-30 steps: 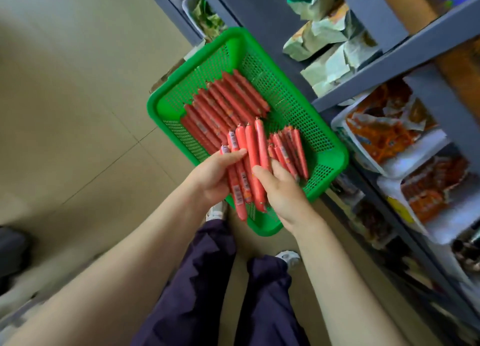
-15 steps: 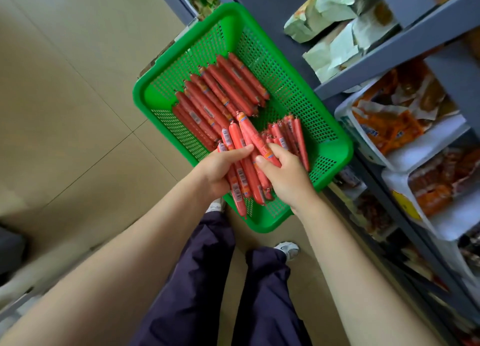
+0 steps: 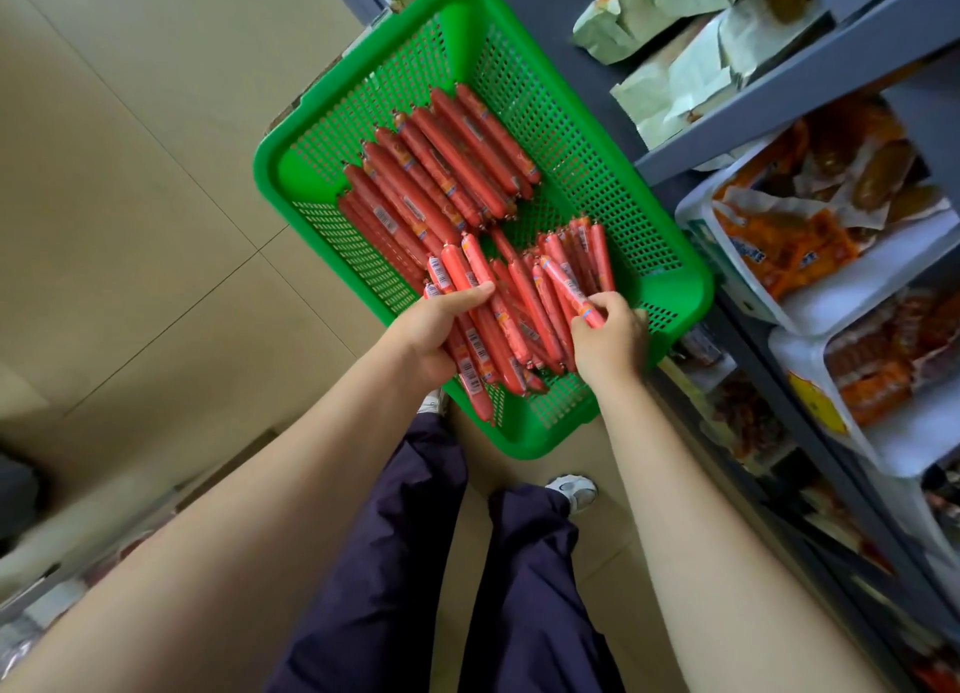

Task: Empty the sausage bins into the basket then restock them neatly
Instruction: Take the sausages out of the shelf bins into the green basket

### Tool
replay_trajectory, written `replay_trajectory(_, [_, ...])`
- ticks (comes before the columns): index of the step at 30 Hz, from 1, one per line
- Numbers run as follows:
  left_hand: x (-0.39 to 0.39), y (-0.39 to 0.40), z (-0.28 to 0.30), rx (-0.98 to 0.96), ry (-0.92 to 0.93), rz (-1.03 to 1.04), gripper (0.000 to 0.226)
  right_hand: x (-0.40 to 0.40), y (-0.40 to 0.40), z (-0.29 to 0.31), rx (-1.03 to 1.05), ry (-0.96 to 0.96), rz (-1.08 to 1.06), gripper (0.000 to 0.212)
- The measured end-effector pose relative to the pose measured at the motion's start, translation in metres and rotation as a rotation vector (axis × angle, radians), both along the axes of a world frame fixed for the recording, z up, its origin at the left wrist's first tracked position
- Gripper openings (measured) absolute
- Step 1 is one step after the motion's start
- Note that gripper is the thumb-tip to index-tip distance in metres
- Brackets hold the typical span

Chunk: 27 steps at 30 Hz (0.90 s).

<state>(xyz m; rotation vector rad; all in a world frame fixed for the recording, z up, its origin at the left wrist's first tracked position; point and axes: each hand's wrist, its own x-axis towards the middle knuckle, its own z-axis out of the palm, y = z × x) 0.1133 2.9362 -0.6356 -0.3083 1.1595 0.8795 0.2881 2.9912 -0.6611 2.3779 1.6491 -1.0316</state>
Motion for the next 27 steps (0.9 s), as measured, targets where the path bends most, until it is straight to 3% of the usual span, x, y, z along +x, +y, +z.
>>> replay_trajectory(3, [0.005,-0.003,-0.005,-0.017,0.009,-0.015,0.012,-0.003,-0.001,0.005,0.014,-0.182,0.041,0.032])
replay_trajectory(5, [0.01,-0.004,-0.006,-0.035,0.008,-0.015,0.011,-0.005,-0.001,0.014,0.085,-0.18,0.053,0.032])
replay_trajectory(7, [0.014,-0.004,-0.007,-0.044,0.006,-0.01,0.01,-0.006,-0.001,0.023,0.11,0.022,0.039,0.017])
replay_trajectory(9, [0.02,-0.002,-0.007,-0.036,-0.004,-0.014,0.01,-0.009,-0.005,0.036,-0.03,0.344,-0.018,0.003])
replay_trajectory(11, [0.026,0.0,-0.006,-0.014,-0.002,-0.03,0.011,-0.011,-0.014,0.046,-0.164,0.495,0.028,0.007])
replay_trajectory(13, [0.031,0.001,-0.004,-0.002,0.006,-0.05,0.012,-0.009,-0.024,0.048,-0.17,0.511,0.089,0.017])
replay_trajectory(17, [0.036,-0.003,-0.009,-0.02,0.009,-0.078,0.03,0.005,-0.021,0.037,-0.156,0.46,0.082,0.026])
replay_trajectory(21, [0.035,-0.004,-0.012,0.01,-0.059,-0.003,0.026,0.018,-0.006,0.03,0.045,0.34,-0.005,0.023])
replay_trajectory(25, [0.035,-0.008,-0.016,0.002,-0.104,0.111,0.016,0.026,-0.003,0.033,0.214,-0.022,0.141,0.049])
replay_trajectory(27, [0.037,-0.007,-0.014,-0.006,-0.103,0.144,0.011,0.026,-0.004,0.034,0.202,0.101,0.149,0.035])
